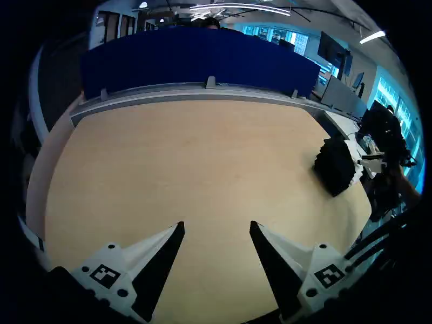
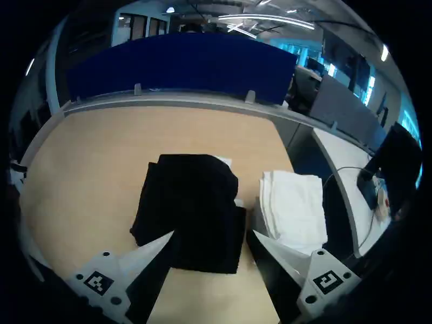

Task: Fold towel

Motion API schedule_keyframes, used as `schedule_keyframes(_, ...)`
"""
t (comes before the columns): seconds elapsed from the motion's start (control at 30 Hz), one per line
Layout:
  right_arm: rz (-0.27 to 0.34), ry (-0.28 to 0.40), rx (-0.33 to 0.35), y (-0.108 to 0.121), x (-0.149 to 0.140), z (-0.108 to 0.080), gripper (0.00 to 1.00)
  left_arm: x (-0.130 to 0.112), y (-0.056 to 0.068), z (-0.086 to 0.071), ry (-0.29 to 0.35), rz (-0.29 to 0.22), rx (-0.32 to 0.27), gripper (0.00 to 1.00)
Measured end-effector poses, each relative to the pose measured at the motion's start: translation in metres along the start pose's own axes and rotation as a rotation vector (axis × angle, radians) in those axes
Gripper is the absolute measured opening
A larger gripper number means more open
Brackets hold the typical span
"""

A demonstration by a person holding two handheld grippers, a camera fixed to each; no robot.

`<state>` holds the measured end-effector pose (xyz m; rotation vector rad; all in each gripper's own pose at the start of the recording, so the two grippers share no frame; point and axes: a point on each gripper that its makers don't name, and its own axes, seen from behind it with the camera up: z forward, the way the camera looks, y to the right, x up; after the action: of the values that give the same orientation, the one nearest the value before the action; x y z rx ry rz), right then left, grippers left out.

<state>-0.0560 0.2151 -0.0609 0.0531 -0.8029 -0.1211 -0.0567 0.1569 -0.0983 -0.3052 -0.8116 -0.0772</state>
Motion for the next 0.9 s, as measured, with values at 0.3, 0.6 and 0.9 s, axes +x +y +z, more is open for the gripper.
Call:
schedule_keyframes(0.3, -0.014, 0.057, 0.040, -0.018, 0.044, 0.021, 0.93, -0.003, -0.006, -0.005, 0.006, -0.011, 0.017, 0.89)
schedule_keyframes(0.6, -0.038, 0.050, 0.079, -0.034, 0.056, 0.050, 0.93, -0.011, -0.016, -0.010, 0.003, -0.032, 0.047, 0.89)
schedule_keyframes(0.9, -0.016, -0.006, 0.094, -0.032, 0.041, 0.090, 0.94, -0.018, -0.026, -0.016, 0.004, -0.046, 0.076, 0.89)
